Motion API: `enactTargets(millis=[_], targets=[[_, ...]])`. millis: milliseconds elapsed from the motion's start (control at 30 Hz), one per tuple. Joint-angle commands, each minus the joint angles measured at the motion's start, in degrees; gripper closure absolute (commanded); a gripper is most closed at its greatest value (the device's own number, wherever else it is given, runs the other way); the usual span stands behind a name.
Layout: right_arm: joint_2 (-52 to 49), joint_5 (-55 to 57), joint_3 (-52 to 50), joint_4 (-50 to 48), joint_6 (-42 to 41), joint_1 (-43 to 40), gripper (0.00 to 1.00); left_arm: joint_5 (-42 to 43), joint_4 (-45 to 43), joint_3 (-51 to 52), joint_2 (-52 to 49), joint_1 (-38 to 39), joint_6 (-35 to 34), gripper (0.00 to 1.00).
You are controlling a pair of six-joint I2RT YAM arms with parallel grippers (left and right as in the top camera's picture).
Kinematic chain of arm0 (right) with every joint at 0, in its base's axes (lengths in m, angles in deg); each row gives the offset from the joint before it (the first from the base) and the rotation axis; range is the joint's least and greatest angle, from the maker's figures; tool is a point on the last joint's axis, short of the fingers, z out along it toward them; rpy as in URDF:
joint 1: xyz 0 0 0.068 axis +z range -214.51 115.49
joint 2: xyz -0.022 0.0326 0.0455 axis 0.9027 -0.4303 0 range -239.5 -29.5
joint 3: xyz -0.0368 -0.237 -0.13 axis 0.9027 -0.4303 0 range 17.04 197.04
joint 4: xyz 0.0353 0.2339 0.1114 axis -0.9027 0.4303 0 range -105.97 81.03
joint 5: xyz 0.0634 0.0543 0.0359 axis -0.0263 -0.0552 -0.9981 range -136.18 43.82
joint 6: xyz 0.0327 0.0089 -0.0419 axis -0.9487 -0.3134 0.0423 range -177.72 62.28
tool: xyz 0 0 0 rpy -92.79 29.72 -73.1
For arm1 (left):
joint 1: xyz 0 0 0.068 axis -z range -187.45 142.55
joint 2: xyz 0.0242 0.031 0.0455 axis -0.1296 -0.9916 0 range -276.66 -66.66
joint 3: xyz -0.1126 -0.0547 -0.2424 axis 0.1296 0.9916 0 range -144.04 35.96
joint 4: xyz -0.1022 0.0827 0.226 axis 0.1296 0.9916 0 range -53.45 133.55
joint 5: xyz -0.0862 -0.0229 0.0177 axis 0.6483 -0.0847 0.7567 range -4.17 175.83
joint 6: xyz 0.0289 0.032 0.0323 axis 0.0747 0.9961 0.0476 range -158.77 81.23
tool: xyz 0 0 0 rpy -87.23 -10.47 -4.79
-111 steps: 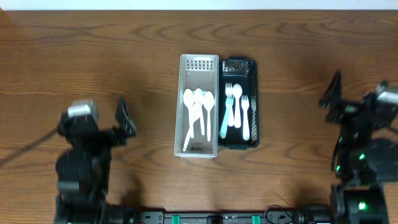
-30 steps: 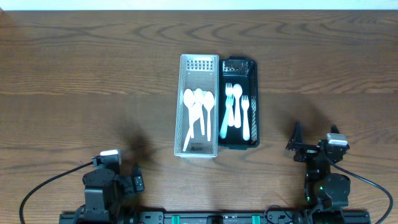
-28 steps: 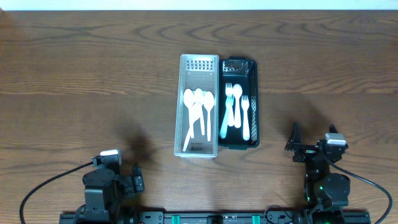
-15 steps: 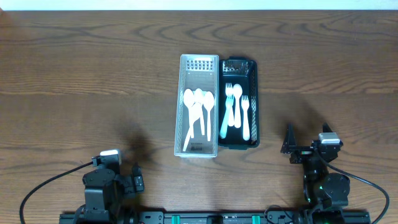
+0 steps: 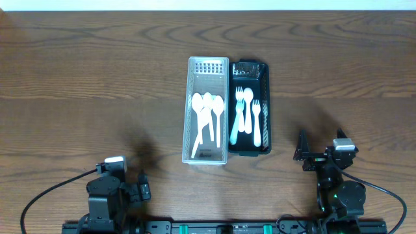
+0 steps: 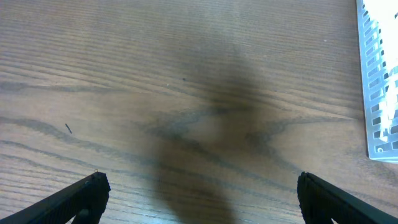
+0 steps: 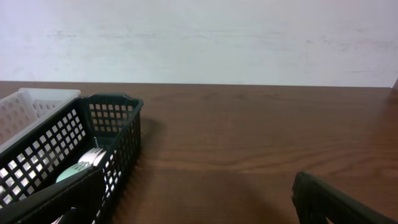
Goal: Pack container
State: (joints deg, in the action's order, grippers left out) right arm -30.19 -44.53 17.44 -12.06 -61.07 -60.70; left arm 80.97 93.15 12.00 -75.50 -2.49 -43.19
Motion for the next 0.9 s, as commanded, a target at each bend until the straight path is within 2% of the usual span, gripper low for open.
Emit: enactTargets(millis=[0, 367, 433, 567, 667, 867], targets=[[0.39, -0.61, -0.09, 0.35, 0.85, 0.55, 0.01, -0.09, 0.09, -0.35, 0.35, 0.17, 0.57, 0.02], [0.39, -0.61, -0.09, 0.35, 0.85, 0.55, 0.01, -0.50, 1.36, -0.26, 0.52, 0.17, 1.20, 0.02], [0.39, -0.61, -0.09, 0.35, 0.85, 0.55, 0.01, -0.50, -1.40, -0.13, 1.20, 0.17, 1.25, 0.02], [0.39, -0.61, -0.09, 0.35, 0.85, 0.55, 0.01, -0.50, -18.82, 2.34, 3.91, 0.17, 4.11, 0.02], [0.39, -0.61, -0.09, 0.35, 0.85, 0.55, 0.01, -0.50, -32.70, 8.26, 6.54, 0.17, 7.45, 0.02], [0.39, -0.61, -0.09, 0.35, 0.85, 0.55, 0.01, 1.95, -53.44, 21.27, 8.72, 0.17, 7.39, 0.02]])
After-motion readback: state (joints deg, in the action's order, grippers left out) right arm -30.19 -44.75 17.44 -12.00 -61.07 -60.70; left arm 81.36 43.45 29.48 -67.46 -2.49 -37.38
